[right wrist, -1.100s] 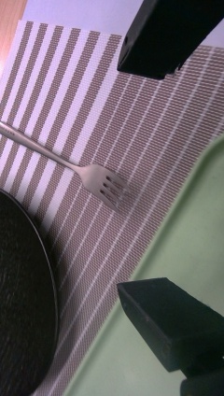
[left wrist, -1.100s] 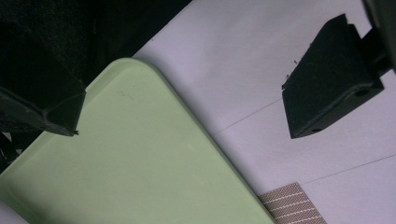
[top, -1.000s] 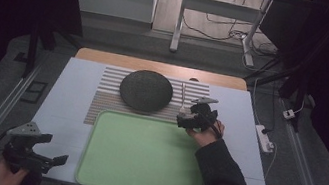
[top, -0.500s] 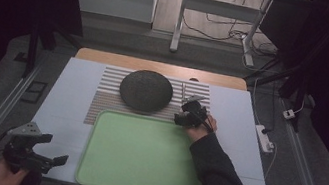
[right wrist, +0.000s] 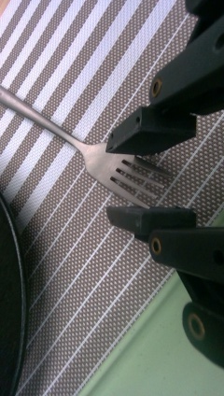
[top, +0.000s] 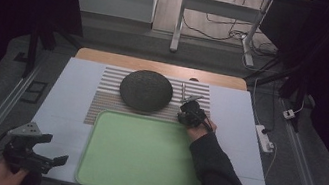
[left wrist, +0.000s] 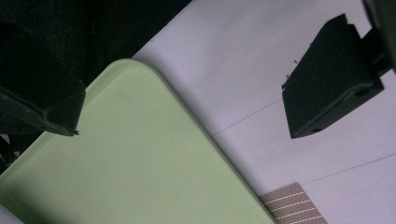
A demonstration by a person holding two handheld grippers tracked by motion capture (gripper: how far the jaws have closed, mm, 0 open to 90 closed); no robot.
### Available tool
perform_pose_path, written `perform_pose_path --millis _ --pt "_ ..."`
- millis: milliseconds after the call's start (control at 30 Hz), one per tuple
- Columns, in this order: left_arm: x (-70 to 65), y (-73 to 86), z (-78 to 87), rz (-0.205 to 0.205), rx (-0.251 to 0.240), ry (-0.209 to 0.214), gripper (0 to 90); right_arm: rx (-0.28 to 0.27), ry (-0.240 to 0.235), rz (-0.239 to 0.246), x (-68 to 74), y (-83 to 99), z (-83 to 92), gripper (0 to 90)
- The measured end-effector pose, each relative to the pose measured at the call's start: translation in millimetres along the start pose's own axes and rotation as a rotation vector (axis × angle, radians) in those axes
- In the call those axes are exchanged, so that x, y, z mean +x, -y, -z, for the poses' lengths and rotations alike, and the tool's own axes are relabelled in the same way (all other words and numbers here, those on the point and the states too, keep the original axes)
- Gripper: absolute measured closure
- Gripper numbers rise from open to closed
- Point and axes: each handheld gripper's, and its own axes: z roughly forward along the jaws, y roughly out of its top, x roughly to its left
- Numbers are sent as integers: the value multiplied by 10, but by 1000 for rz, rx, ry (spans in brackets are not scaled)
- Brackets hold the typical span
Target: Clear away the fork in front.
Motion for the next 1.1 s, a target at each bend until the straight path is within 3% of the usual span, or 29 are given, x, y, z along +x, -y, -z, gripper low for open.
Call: perform_pose_path --millis 400,500,700,767,1100 --pt "-3 -2 -2 -5 1 -2 0 6 39 -3 -27 19 66 781" --pt "-3 -1 -1 -6 1 -2 0 11 46 -6 -36 19 84 879" --pt "-5 -1 -1 -7 1 -2 0 21 44 -20 -60 33 83 890" --pt "-3 -1 0 -6 0 -2 0 18 65 4 -34 31 92 892" --pt "-9 2 4 -5 -5 -3 0 -25 55 40 4 -19 275 893"
